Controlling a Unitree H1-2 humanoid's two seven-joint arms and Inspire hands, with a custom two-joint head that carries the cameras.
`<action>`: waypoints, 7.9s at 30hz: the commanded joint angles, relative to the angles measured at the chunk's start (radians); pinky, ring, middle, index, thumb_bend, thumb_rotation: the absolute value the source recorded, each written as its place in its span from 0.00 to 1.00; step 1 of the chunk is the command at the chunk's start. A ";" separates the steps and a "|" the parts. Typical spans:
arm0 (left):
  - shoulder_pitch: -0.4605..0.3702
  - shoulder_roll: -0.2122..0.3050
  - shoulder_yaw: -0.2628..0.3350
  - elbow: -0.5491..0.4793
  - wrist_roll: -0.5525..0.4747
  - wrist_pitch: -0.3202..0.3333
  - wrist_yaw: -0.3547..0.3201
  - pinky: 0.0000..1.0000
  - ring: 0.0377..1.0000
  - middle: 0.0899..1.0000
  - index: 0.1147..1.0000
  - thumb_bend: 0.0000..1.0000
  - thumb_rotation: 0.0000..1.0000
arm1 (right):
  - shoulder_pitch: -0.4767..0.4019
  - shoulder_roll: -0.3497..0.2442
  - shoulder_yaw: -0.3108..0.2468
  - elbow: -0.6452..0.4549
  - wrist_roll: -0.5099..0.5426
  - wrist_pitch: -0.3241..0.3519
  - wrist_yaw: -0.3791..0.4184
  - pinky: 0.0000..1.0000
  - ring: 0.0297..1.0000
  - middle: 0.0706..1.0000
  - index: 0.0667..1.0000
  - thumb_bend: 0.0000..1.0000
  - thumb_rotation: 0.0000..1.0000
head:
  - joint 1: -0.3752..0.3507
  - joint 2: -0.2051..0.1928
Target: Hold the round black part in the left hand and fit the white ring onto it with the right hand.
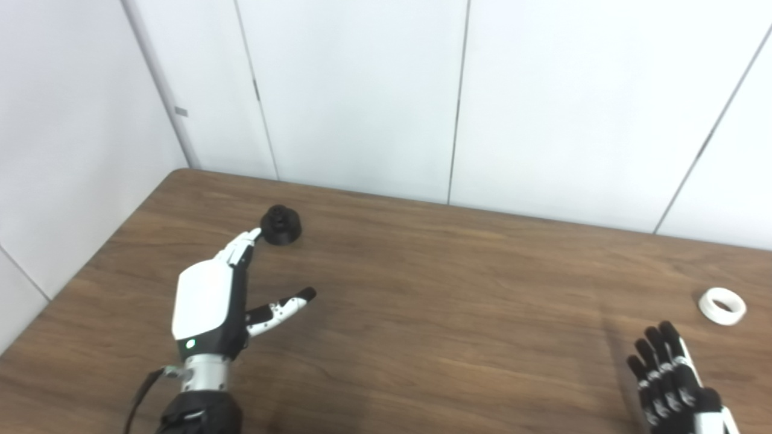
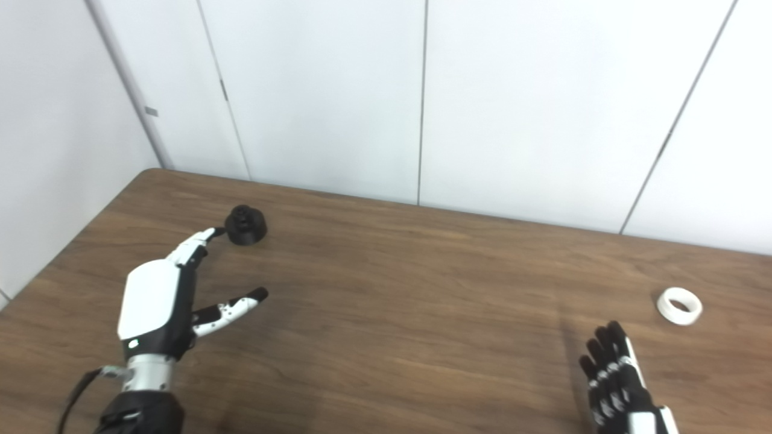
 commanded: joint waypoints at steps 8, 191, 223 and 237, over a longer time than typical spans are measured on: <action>-0.089 0.035 -0.050 0.053 0.165 0.148 -0.002 0.80 0.88 0.91 0.89 0.88 0.59 | 0.075 -0.044 -0.042 0.088 0.034 -0.040 0.066 1.00 1.00 1.00 1.00 0.70 0.87 | 0.059 -0.009; -0.354 0.162 -0.550 0.437 -0.216 -0.169 -0.007 1.00 0.92 0.90 0.41 0.52 0.05 | 0.199 0.035 0.069 -0.091 -0.046 -0.037 -0.027 1.00 1.00 1.00 1.00 0.69 0.75 | -0.309 0.068; -0.264 0.113 -0.584 0.543 -0.422 -0.509 -0.162 1.00 0.93 0.92 0.41 0.51 0.05 | 0.192 0.034 0.214 -0.194 -0.128 -0.010 -0.189 0.97 1.00 1.00 1.00 0.68 0.69 | -0.548 0.165; -0.269 0.113 -0.564 0.554 -0.438 -0.562 -0.183 1.00 0.92 0.91 0.41 0.51 0.04 | 0.153 -0.035 0.157 -0.375 -0.362 0.161 -0.248 0.82 0.95 0.99 0.98 0.70 0.75 | -0.717 0.152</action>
